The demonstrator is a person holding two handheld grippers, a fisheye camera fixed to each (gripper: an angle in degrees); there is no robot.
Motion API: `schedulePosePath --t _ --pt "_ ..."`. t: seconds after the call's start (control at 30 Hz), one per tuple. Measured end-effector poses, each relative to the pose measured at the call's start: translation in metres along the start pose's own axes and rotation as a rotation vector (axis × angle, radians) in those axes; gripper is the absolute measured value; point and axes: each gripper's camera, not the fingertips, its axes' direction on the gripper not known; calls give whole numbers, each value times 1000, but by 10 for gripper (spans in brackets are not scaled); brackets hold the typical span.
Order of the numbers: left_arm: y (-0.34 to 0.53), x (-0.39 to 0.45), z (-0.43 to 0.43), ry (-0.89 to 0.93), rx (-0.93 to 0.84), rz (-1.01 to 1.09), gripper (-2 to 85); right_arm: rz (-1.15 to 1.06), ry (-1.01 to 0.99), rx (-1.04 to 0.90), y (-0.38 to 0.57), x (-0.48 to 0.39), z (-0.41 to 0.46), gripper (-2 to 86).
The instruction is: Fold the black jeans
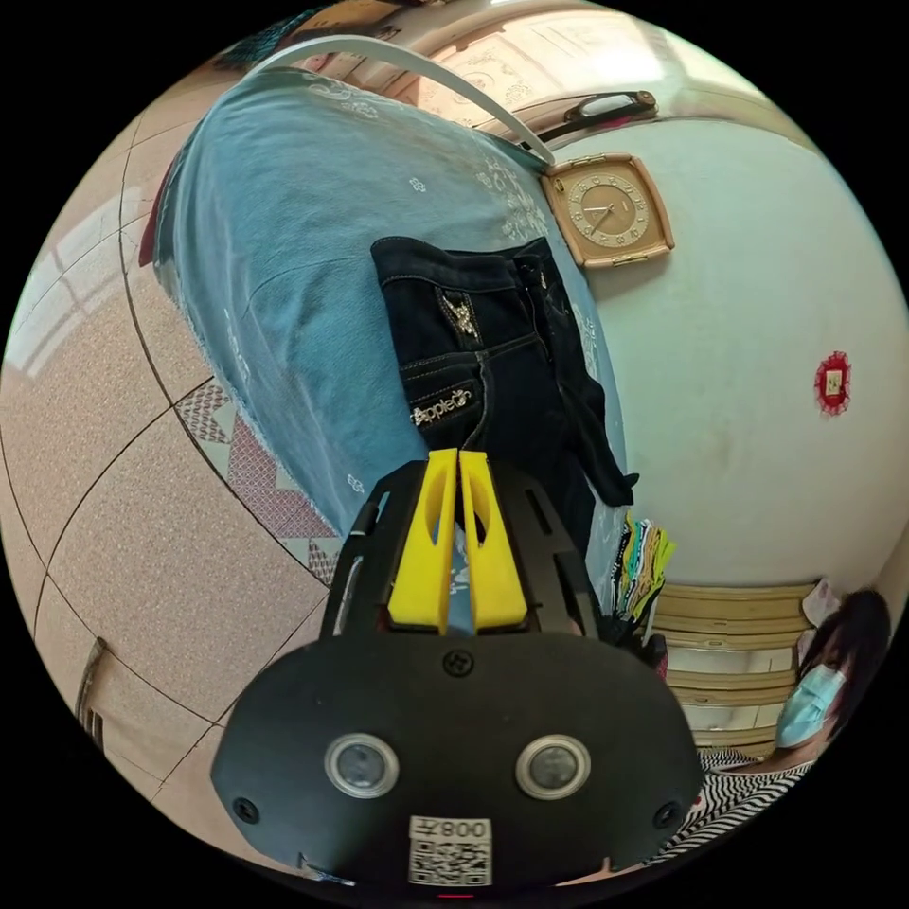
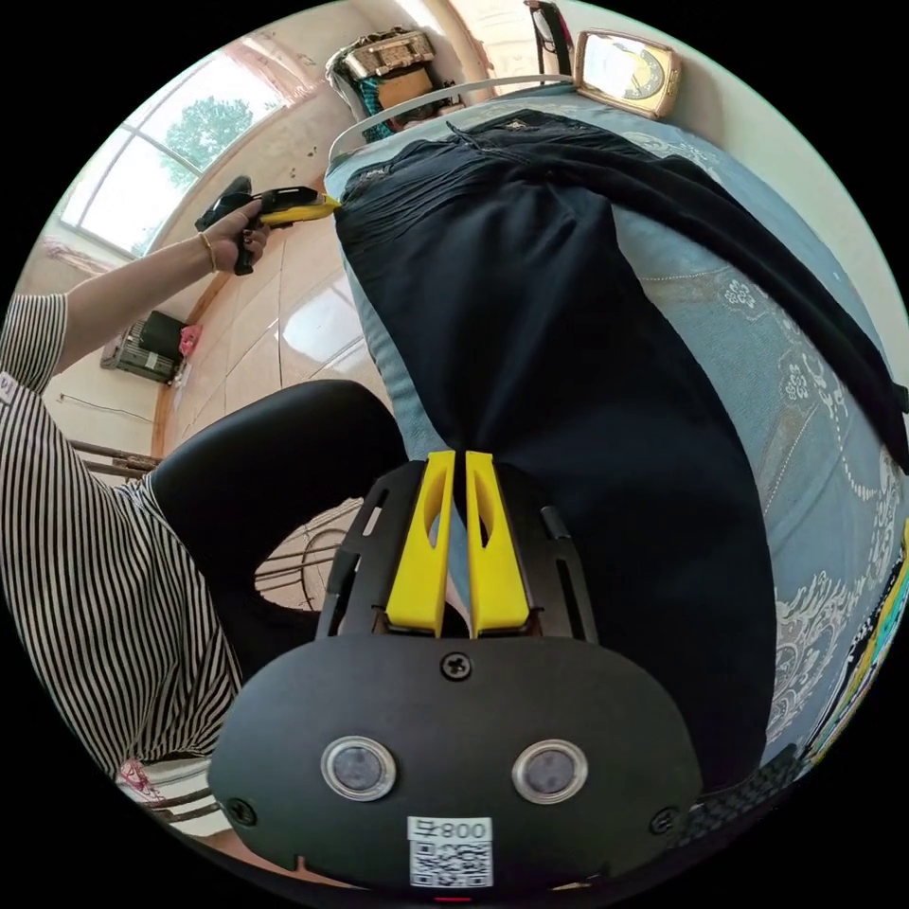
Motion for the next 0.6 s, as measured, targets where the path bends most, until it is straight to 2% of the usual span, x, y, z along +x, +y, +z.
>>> schedulePosePath --t 0.23,0.6 --pt "-17 23 -10 -62 -14 -61 3 65 -143 55 12 38 -5 22" --pt "-76 83 -26 -213 -116 -138 2 144 -343 -75 -17 100 1 23"
